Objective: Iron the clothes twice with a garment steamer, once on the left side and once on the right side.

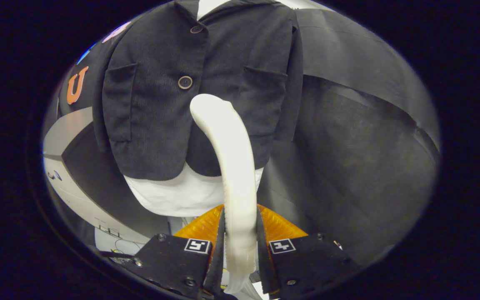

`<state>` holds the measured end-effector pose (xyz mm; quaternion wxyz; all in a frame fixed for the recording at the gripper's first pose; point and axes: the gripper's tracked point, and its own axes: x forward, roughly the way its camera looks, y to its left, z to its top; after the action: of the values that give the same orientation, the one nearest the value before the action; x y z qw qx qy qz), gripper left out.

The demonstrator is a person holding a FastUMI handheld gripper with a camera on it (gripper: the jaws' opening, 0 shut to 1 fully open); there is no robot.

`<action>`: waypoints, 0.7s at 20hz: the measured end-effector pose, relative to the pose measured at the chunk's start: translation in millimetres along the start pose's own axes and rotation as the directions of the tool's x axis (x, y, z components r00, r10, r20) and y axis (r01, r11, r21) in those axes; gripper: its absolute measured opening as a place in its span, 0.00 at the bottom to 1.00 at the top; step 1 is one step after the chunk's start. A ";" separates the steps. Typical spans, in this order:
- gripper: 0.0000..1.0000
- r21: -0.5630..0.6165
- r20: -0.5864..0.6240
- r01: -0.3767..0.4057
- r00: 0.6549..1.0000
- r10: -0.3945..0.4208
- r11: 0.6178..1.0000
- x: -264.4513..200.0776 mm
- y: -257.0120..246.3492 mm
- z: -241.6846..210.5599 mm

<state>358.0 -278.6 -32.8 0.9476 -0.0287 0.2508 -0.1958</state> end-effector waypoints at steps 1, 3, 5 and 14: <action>0.38 0.001 -0.004 -0.007 1.000 0.007 1.000 2.4 -1.3 -3.0; 0.38 0.014 -0.014 -0.031 0.999 0.031 0.999 5.8 -2.1 -6.2; 0.39 0.025 -0.019 -0.057 0.998 0.058 0.998 6.7 -5.1 -6.7; 0.39 0.044 -0.022 -0.173 0.984 0.174 0.984 15.7 -9.2 -11.4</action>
<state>361.7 -292.7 -48.7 0.9582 0.0157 0.2603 -0.1180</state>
